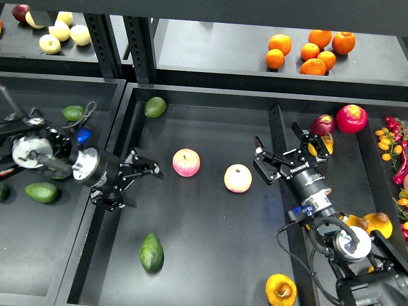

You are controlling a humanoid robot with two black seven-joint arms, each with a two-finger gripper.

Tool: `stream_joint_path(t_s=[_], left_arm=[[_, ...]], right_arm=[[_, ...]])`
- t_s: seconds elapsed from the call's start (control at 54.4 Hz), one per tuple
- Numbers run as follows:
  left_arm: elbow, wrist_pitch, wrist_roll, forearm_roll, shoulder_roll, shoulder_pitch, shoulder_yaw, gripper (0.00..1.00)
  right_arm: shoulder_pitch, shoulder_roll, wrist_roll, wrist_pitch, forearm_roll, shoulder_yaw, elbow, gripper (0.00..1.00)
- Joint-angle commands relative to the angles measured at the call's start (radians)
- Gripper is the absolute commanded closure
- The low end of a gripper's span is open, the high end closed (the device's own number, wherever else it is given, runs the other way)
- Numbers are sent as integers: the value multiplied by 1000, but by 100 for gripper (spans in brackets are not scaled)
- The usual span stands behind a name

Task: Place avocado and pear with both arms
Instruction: 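Swing the left gripper toward the dark green avocado near the robot, then lower the left gripper over the dark green avocado and close it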

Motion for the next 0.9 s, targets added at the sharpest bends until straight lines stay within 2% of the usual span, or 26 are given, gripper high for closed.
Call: stream_joint_path(t_s=[0.0, 0.129, 0.386, 0.883], left_arm=[[21, 0, 0, 52, -61, -11, 49, 0], [54, 0, 0, 114, -107, -14, 123, 0], [146, 0, 0, 178, -188, -11, 175, 0], [206, 0, 0, 186, -296, -4, 290, 0]], right_arm=[[8, 0, 0, 0, 0, 10, -6, 0], [9, 0, 0, 0, 0, 10, -9, 0], [9, 0, 0, 0, 0, 21, -11, 0], [12, 0, 0, 0, 3, 32, -3, 0]])
